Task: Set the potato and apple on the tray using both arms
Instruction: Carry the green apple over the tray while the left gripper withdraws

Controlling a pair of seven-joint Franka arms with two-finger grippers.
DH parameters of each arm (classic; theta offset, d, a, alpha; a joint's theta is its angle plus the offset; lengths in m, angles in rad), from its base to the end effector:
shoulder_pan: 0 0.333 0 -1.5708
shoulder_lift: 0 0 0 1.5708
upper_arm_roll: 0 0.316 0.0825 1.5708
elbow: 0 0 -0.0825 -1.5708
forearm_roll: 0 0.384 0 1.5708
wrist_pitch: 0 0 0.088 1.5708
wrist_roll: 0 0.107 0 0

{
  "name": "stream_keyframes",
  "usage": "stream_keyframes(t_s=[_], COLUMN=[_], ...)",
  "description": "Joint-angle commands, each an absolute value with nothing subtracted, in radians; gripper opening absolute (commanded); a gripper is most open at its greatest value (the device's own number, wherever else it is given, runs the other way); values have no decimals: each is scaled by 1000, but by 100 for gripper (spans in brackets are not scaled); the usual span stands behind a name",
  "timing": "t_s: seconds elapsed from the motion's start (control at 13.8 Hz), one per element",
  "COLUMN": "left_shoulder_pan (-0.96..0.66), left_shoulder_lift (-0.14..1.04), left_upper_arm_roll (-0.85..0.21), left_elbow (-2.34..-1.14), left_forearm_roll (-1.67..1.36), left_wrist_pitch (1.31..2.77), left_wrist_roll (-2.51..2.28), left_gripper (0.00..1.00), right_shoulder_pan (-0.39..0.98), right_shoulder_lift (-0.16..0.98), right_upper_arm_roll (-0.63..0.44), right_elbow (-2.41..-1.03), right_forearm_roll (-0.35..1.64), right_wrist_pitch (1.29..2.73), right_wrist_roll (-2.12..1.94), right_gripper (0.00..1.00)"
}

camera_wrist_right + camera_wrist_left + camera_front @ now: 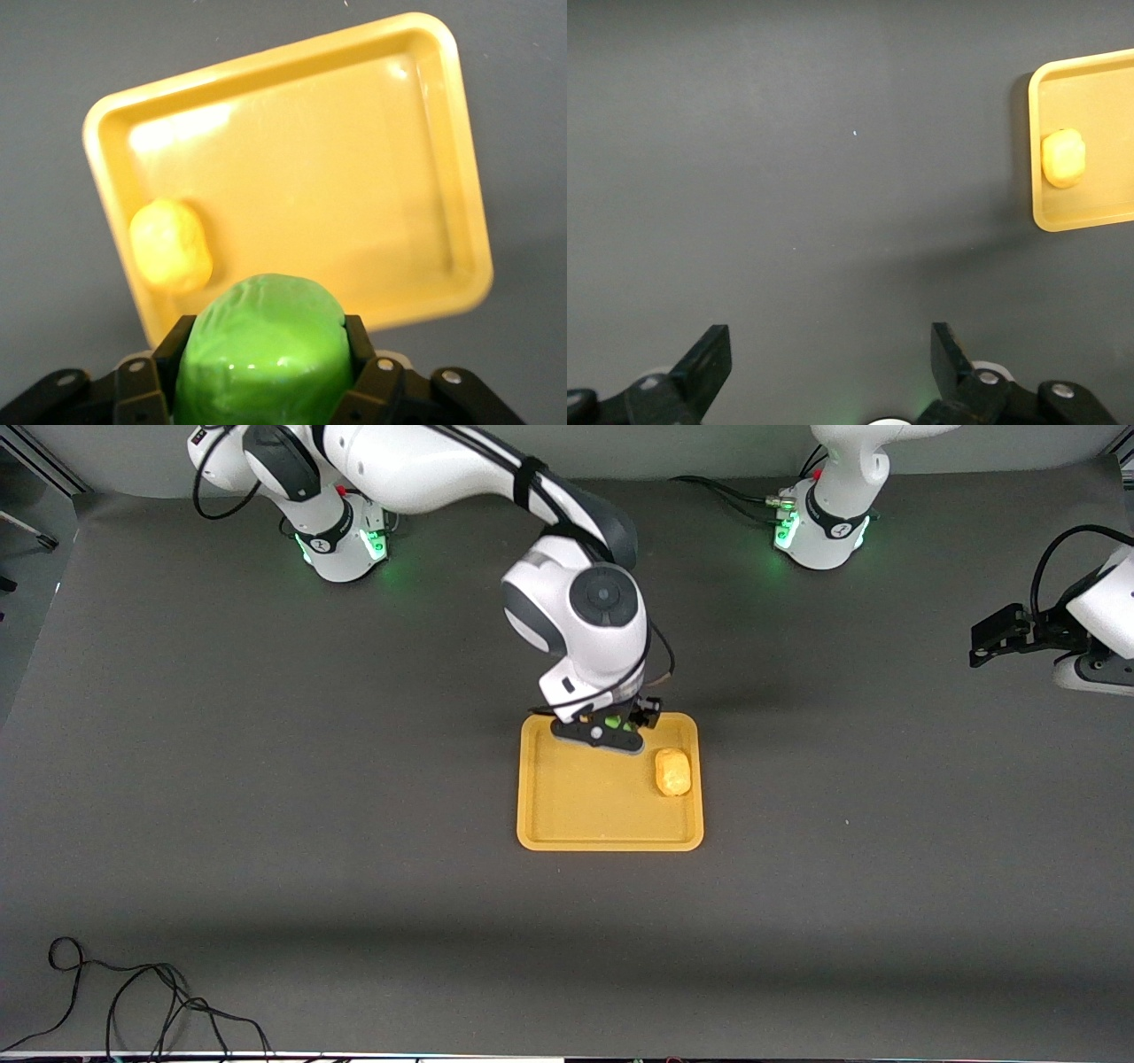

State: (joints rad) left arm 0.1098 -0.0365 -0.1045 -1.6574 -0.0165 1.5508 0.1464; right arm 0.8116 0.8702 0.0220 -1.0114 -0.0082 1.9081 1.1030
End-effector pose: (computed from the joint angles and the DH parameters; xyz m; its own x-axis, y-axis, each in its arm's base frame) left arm 0.5389 0.0001 0.6020 0.9877 -0.1406 -0.0676 -0.1394 -0.9900 0.0228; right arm 0.5268 0.5703 0.3302 0.9624 -0.2714 0.0040 -0.2712 -0.9621 -0.0278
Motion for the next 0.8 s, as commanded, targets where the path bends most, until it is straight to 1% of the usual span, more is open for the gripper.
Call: stream_keyframes(t_s=[0.0,0.22,0.51,0.58,0.65,0.72], left_shoulder_pan=[118,107,103,103,106,107], left_shoulder_lift=[-45,-38,-28,-20,-20,-20], left_upper_arm_roll=[-83,-87,-91,-91,-91,-91], left_elbow=[-1672,-1667,-1669,-1669,-1669,-1669], left_forearm_roll=[-46,-31,2,2,2,-2], left_wrist_pitch=[1566,1571,1577,1578,1574,1568], left_wrist_roll=[202,199,199,199,201,202], left_gripper=[100,100,100,100,100,100], right_shoulder_pan=[807,804,799,799,798,795], right_shoulder_lift=[985,1055,1095,1094,1095,1094], right_upper_arm_roll=[15,12,12,11,11,12], right_elbow=[-946,-962,-980,-985,-985,-985], right_forearm_roll=[-63,-87,-109,-109,-109,-109], right_wrist_pitch=[1991,2098,2144,2148,2148,2148], right_wrist_roll=[1120,1120,1120,1120,1120,1120], right_gripper=[52,52,52,57,83,100])
